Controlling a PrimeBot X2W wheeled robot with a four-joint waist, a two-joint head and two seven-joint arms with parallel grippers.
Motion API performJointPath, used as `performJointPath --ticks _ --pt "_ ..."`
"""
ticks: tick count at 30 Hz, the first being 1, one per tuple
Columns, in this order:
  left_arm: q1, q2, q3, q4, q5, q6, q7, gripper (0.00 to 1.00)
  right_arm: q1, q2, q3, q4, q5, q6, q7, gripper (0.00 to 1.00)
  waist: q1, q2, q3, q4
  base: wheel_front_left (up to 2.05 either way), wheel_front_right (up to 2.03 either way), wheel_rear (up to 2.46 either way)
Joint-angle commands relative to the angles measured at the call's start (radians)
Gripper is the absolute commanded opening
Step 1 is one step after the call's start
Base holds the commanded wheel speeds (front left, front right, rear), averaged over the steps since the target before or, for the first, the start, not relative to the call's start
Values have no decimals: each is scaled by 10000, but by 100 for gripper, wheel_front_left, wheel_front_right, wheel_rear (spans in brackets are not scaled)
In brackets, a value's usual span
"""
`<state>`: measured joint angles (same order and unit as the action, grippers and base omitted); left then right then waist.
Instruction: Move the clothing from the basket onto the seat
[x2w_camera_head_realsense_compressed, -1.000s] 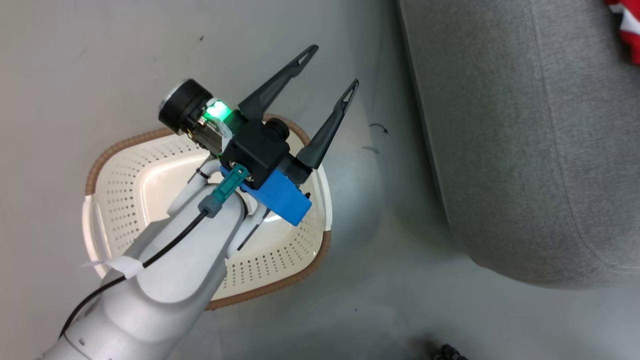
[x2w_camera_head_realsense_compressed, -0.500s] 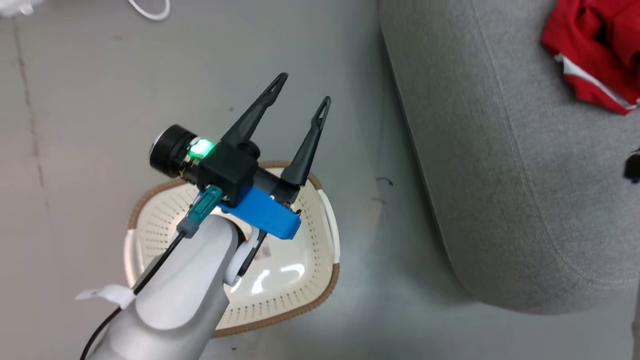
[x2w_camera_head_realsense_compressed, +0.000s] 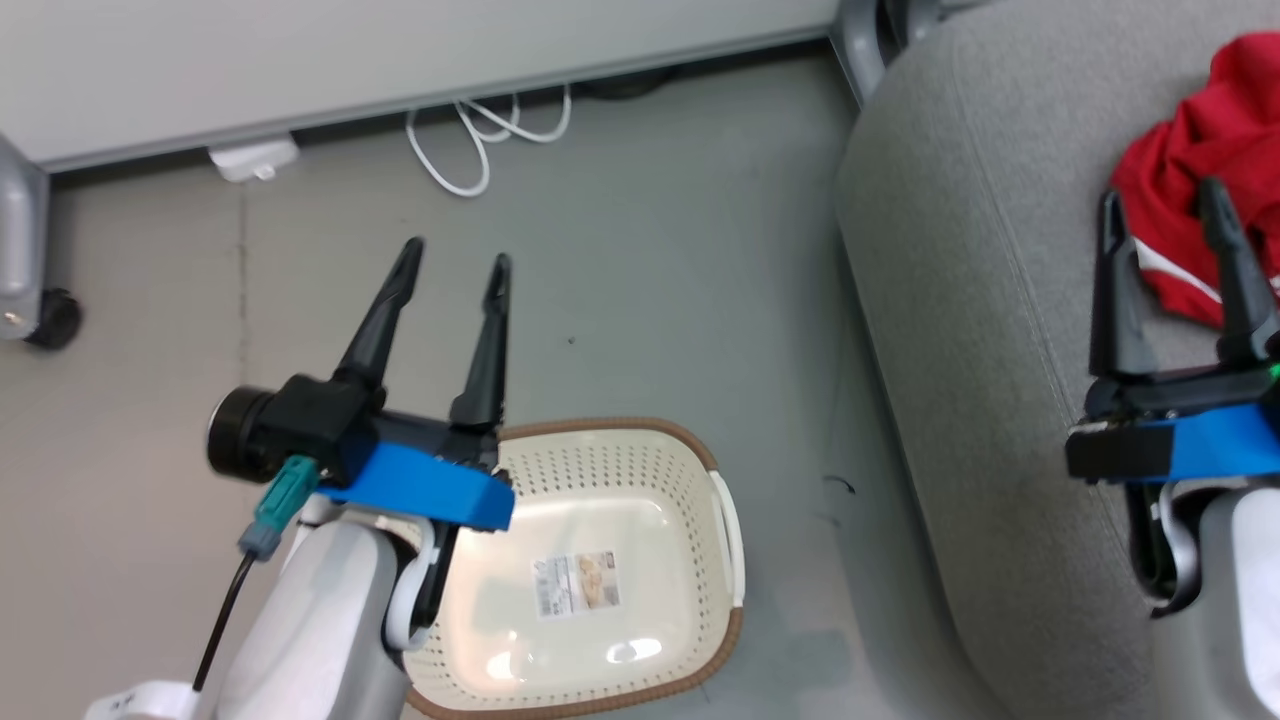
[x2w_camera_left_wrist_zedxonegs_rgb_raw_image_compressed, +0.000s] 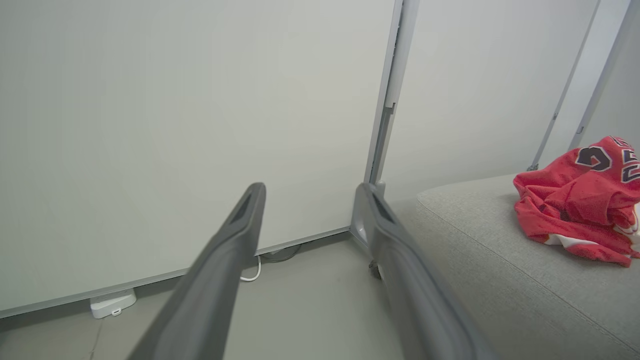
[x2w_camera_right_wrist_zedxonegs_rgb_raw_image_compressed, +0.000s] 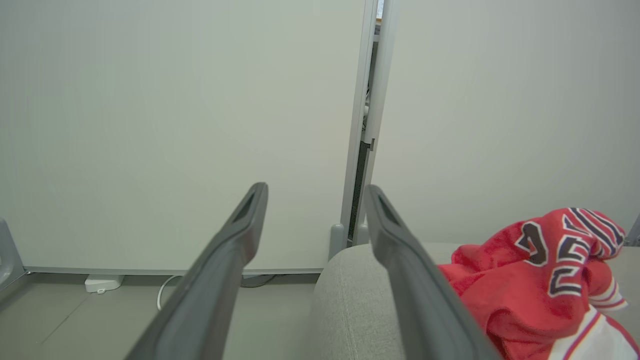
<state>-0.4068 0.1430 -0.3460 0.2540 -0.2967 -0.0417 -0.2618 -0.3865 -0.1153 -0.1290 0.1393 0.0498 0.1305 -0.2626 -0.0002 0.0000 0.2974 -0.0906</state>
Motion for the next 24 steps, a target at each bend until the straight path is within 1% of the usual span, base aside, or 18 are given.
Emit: performJointPath --ticks 1,4,5,8,14,19,24 --pt "280 -71 307 -7 82 -40 -45 100 344 70 111 -38 34 4 -32 100 2 0 -528 394 0 0 0" --pt "731 -163 813 51 194 -96 -45 100 680 169 210 -81 -44 4 -33 100 2 0 -875 566 0 0 0" --pt "731 -163 813 51 194 -96 -45 100 680 169 210 -81 -44 4 -33 100 2 0 -875 566 0 0 0" --pt "1160 -243 1246 110 310 -195 -46 100 1035 271 270 -129 -159 5 -32 100 2 0 -1200 708 0 0 0" --pt "1938 -403 1988 183 551 -420 -46 100 1855 403 66 -226 -252 5 -33 100 2 0 -1756 965 0 0 0" --pt "2425 -506 2277 230 798 -609 -46 100 2489 512 -70 -352 -323 5 -33 100 2 0 -2118 1050 0 0 0" --pt "2720 -609 2462 281 870 -696 -46 100 2885 584 -53 -278 -339 5 -33 100 2 0 -2373 1078 0 0 0"
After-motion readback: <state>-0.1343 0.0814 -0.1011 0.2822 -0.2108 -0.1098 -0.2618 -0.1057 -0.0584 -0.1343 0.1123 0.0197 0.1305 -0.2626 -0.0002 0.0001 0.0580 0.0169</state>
